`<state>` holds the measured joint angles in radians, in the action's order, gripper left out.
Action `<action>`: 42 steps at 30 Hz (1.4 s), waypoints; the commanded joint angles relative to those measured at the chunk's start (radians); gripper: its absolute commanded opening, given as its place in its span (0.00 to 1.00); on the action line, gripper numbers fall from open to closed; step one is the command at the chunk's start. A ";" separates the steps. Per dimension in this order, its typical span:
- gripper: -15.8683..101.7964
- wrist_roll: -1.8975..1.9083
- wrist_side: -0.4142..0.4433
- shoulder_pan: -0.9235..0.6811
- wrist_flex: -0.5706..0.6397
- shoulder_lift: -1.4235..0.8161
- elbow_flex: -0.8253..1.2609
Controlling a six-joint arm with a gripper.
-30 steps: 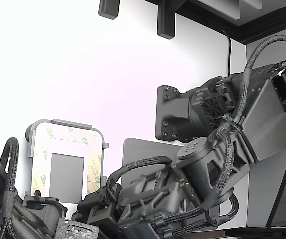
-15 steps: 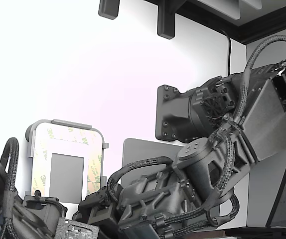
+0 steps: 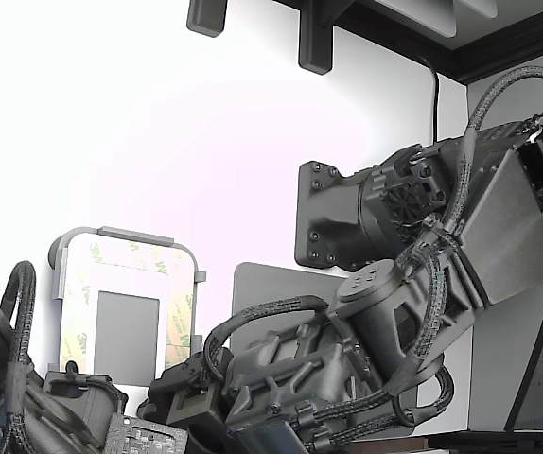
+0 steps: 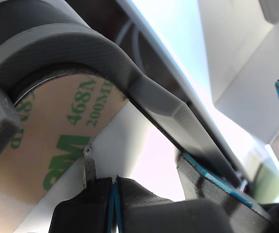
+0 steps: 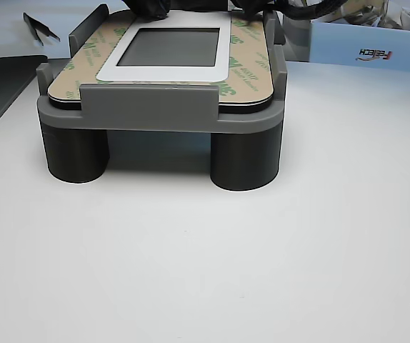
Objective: Peel off protective film from adhesive tape.
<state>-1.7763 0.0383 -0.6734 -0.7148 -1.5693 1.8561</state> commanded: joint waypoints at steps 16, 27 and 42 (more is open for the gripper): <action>0.05 0.011 0.002 0.005 -0.014 -0.028 -0.032; 0.05 -0.026 0.000 0.015 -0.023 0.006 -0.071; 0.05 -0.048 0.003 0.011 0.017 -0.037 -0.002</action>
<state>-1.8270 0.0399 -0.6765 -0.6964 -1.5754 1.8699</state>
